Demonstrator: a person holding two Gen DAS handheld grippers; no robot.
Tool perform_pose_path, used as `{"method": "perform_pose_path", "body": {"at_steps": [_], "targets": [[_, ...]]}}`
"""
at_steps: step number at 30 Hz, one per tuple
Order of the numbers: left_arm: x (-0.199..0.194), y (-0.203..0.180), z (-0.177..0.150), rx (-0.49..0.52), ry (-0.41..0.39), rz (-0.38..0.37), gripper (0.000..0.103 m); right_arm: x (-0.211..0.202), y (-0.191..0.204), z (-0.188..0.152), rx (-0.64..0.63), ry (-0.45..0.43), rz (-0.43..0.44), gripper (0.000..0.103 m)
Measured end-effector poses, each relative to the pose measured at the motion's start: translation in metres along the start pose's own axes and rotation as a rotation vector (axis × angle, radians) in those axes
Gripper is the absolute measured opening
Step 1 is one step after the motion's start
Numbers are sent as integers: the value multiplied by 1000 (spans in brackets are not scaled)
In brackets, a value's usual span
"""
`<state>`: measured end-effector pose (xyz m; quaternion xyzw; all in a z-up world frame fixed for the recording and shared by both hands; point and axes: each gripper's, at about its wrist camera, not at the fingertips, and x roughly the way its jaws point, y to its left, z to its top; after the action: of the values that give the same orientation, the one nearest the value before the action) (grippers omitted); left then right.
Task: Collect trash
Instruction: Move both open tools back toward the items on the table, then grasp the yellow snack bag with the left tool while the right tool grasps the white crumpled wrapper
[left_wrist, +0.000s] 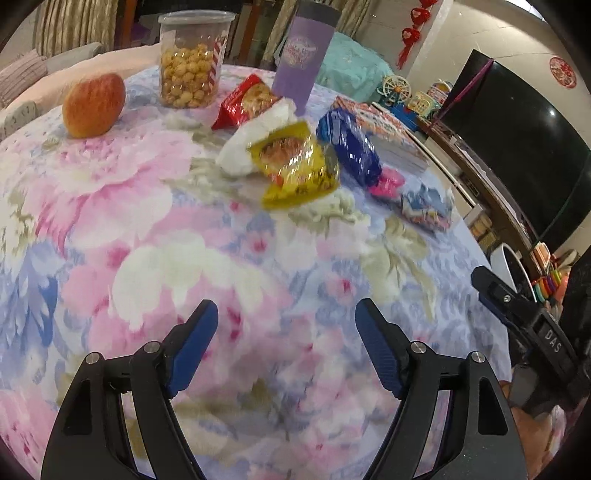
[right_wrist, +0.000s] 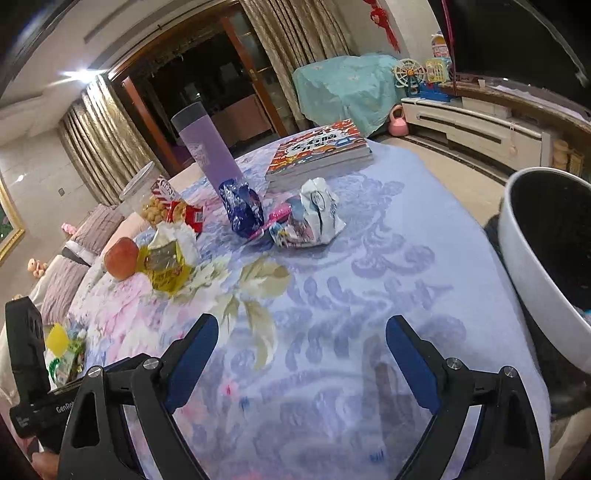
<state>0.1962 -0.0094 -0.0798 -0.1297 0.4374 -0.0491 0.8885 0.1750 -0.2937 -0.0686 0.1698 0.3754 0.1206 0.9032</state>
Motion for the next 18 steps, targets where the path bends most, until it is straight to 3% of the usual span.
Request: {"method": "perform_pose_path", "body": {"at_steps": [9, 18], "targets": [[20, -1, 44, -28, -20, 4, 80, 28, -5, 25, 27, -16, 12, 93], [23, 4, 63, -86, -102, -28, 79, 48, -10, 49, 53, -33, 11, 93]]}}
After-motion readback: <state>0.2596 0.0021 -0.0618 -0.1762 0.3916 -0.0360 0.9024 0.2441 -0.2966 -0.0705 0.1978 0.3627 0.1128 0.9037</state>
